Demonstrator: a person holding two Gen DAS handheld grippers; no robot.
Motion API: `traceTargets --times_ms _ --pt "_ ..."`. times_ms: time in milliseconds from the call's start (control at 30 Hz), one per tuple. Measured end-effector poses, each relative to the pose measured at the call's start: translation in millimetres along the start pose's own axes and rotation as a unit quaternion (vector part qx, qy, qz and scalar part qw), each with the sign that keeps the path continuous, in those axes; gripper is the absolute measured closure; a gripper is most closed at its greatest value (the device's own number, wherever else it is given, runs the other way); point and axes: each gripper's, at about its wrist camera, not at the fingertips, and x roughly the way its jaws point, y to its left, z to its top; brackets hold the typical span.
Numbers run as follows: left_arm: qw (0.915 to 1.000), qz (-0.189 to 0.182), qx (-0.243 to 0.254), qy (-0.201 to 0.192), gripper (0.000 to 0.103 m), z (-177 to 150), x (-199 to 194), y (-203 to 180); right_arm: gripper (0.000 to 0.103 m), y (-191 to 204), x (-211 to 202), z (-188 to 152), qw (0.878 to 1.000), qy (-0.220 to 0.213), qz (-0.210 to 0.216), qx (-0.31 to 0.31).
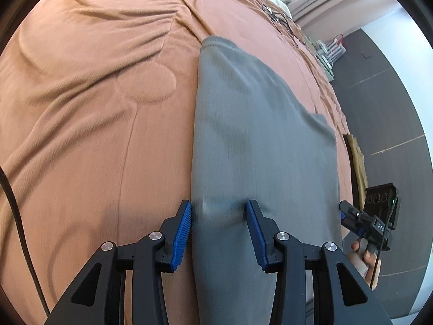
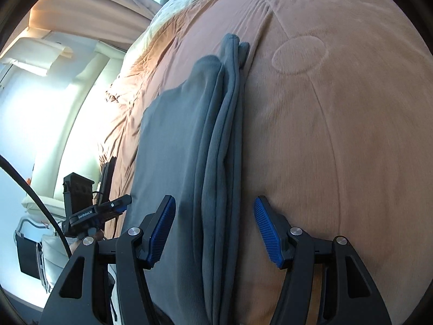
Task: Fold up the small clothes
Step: 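Close both grippers on the folded edge of the grey t-shirt, then lift the folded grey t-shirt with both grippers and carry it toward the bed head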
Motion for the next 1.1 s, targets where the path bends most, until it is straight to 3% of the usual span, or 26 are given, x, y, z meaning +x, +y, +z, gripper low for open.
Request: traceTargets --times_ms 167,367,767,833,933,1100 --pt "0.9999 0.003 -0.005 -0.009 0.06 27.9 11.2 0.0 0.046 1.3 14.3 21.5 1.0 -0.005 -0.002 0.004" --pt "0.9998 -0.003 -0.016 -0.014 0.061 59.8 25.7 1.8 0.06 1.2 32.0 42.0 1.0 0.0 0.0 0.008" --pt "0.9987 -0.037 -0.028 -0.022 0.069 110.9 49.9 4.2 0.069 -4.9 55.4 68.7 1.0 -0.001 0.017 0.013" --pt "0.9981 -0.044 -0.037 -0.024 0.075 118.1 54.9 4.8 0.071 -3.3 59.7 70.5 1.0 -0.001 0.012 0.013" --pt "0.9986 -0.03 -0.036 -0.025 0.091 123.0 58.2 -0.5 0.081 2.3 59.9 70.7 1.0 0.0 -0.005 0.005" --pt "0.9984 -0.027 -0.023 -0.045 0.097 120.0 41.0 -10.8 0.09 17.0 47.0 63.4 1.0 -0.017 -0.01 -0.011"
